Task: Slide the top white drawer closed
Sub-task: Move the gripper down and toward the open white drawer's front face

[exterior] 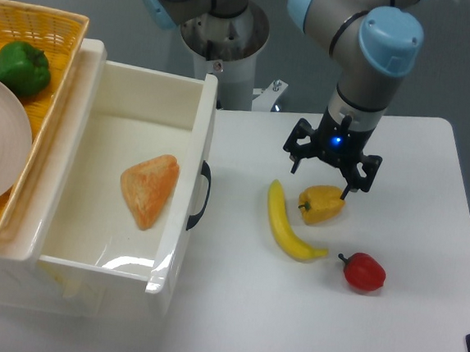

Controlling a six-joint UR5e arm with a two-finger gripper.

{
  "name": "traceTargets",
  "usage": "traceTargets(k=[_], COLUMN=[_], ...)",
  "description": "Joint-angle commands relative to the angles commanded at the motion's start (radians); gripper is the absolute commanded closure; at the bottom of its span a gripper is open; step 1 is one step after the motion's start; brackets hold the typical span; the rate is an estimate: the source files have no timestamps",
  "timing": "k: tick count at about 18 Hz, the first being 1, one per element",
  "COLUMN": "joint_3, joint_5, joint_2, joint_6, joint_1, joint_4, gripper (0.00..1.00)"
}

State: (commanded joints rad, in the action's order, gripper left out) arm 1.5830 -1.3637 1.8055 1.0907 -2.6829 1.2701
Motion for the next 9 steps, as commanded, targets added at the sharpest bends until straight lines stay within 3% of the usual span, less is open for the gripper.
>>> traceTargets(k=[4, 7, 9], joint_3=[0.003, 0.008, 0.009], joint_5=[-0.051, -0.069, -0.069], joint_2=[0.008, 0.02, 0.028], joint_6=[-0.017, -0.153, -0.173], joint_1=[0.003, 0.012, 0.017], joint_4=[0.003, 0.0, -0.002], gripper=[0.0, 0.0, 0.0])
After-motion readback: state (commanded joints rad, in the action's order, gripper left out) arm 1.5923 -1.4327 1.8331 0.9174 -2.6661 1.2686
